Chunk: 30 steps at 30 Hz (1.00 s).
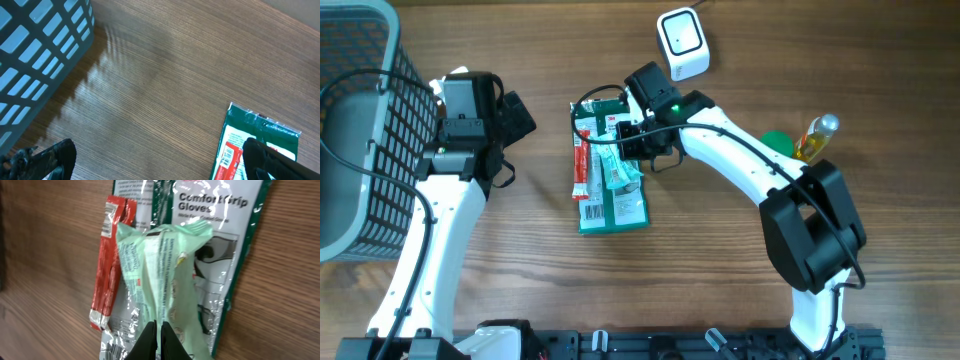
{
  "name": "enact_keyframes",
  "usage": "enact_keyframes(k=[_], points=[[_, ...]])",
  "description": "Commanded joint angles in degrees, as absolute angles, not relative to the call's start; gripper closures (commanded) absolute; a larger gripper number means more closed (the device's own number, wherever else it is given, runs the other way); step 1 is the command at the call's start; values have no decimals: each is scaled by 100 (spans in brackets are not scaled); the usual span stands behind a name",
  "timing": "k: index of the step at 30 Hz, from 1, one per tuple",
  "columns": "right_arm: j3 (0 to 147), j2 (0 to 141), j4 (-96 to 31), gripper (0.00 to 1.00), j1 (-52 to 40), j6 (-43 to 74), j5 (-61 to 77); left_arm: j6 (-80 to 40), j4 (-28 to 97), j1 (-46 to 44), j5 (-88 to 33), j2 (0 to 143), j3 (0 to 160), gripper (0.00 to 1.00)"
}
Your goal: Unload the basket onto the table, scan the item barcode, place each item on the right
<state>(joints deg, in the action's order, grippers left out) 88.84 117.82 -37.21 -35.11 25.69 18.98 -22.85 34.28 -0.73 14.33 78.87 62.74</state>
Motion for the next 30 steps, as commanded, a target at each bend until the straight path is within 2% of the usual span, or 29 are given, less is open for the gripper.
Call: enact_keyframes(k=[1, 10, 14, 20, 24, 30], points=[[8739, 11907, -3675, 94, -3647, 2550, 1715, -2276, 3409, -51, 1505, 7891, 6298, 0], [7338, 11909, -2639, 96, -3658, 3013, 867, -2276, 3409, -51, 1507, 7891, 6298, 0], [7765, 11542, -2613, 91, -3658, 3009, 1542, -2276, 3406, -51, 1507, 7891, 6298, 0], [7752, 11041, -2473, 91, -3671, 2995, 2836, -2276, 3409, -51, 1505, 7891, 6298, 0], [7271, 11048, -1984, 95, -3680, 3011, 2790, -2276, 3406, -51, 1505, 7891, 6298, 0], [6442, 11183, -1315, 96, -3680, 3162, 2237, -2276, 3409, -51, 1507, 7891, 6298, 0]])
